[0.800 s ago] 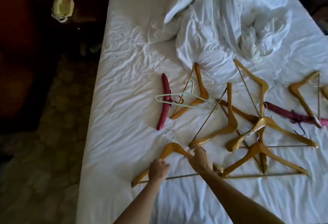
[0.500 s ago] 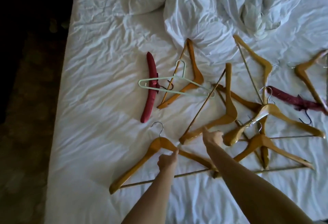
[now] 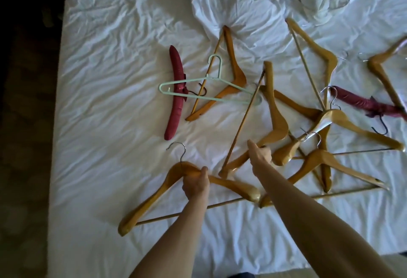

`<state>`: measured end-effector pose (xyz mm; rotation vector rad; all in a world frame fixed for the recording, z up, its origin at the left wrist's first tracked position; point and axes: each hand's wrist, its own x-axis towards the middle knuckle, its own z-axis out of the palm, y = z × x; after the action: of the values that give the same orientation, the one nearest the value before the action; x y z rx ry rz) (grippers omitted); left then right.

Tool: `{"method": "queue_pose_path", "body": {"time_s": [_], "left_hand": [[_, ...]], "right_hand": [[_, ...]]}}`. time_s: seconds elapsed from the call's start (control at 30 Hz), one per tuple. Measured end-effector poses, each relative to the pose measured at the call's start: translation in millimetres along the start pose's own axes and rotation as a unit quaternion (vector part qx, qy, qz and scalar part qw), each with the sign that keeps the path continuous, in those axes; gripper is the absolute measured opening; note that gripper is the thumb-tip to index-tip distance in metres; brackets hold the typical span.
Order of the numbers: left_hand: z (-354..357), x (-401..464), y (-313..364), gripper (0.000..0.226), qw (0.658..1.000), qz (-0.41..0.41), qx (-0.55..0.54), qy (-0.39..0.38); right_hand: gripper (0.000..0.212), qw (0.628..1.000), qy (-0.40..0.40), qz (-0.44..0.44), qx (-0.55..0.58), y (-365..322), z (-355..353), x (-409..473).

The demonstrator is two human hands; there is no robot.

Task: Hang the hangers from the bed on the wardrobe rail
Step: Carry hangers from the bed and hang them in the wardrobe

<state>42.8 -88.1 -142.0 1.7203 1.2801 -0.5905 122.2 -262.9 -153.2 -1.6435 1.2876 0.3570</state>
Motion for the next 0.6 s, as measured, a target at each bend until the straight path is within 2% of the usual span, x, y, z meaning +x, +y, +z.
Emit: {"method": "queue_pose_path", "body": {"time_s": [0.07, 0.13, 0.27, 0.37, 0.5, 0.6], "left_hand": [[-21, -10, -10, 0.055, 1.000, 0.016, -0.004, 0.019], [-47, -28, -14, 0.053, 0.999, 0.022, -0.025, 0.040], [-98, -65, -15, 0.033, 0.994, 0.049, -0.084, 0.057], [-126, -79, -15, 0.020, 0.995, 0.074, -0.060, 0.040], [-141, -81, -12, 0.014, 0.993, 0.116, -0.021, 0.012], [-138, -75, -11, 0.017, 0.990, 0.143, 0.010, 0.009]], "right_hand": [[0.038, 1.000, 0.003, -0.016, 0.006, 6, -10, -20], [0.044, 1.000, 0.001, -0.022, 0.008, 12, -23, -46], [0.034, 0.999, 0.000, -0.048, 0.005, 27, -49, -101], [0.032, 0.998, -0.010, -0.060, 0.017, 36, -68, -138], [0.022, 0.995, -0.080, -0.022, 0.052, 40, -74, -154], [0.023, 0.989, -0.151, -0.002, 0.006, 45, -62, -141]]}}
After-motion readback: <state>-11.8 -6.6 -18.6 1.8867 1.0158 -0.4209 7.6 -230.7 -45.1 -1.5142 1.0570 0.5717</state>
